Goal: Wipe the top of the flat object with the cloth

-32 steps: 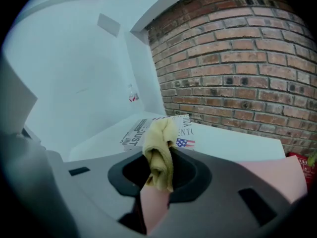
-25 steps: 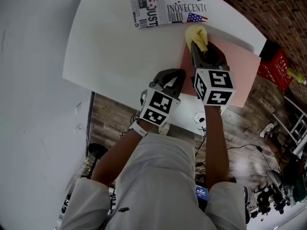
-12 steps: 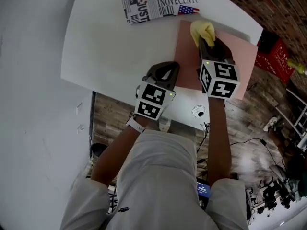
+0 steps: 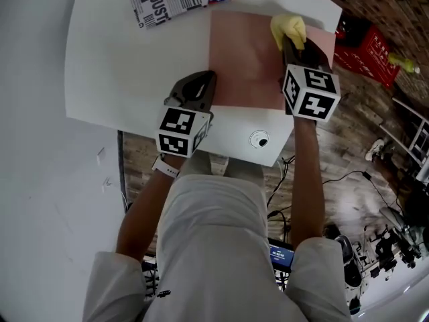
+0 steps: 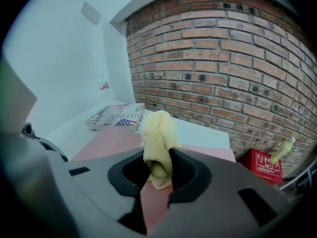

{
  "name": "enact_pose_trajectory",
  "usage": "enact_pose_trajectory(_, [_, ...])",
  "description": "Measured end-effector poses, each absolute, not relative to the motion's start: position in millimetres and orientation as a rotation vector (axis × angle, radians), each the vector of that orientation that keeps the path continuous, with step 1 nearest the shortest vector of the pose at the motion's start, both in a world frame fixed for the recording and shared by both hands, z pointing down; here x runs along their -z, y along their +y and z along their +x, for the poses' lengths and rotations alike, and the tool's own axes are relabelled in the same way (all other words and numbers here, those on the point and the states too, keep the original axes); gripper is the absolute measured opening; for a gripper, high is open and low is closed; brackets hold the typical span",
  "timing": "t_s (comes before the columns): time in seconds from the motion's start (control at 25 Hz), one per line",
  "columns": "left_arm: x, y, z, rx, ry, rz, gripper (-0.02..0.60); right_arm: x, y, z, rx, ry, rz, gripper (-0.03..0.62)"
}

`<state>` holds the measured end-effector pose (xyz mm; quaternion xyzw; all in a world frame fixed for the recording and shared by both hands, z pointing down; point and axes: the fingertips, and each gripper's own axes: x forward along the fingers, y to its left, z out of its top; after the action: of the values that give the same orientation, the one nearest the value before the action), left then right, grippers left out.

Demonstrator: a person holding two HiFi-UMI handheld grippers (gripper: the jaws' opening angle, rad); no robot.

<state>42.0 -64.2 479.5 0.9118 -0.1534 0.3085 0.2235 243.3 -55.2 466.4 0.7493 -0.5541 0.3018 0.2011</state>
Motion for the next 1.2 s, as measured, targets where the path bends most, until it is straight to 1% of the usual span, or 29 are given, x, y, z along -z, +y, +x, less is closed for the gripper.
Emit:
enact_pose_trajectory(0.32, [-480,-59,44,-0.927,-0.482,2.595,0.017,-470,-10,296,-0.836,-1.436,2.137,0.094])
enact_pose_trajectory(0.68, [-480,-60,43,-0.919,-0.536,2.595,0.017,-471,24,343,-0.813,-1.340,2.167,0.094])
enact_pose_trajectory(1.08, [-481,-62,43,-0.874,-0.595,2.561,0.017,-470,42,333,-0.761,-1.326,2.176,0.097])
enact_pose_trajectory(1.2, [-480,-61,42,-0.876,-0.616,2.585,0.017,-471,53,324,-0.839,-1.325,2.212,0.097])
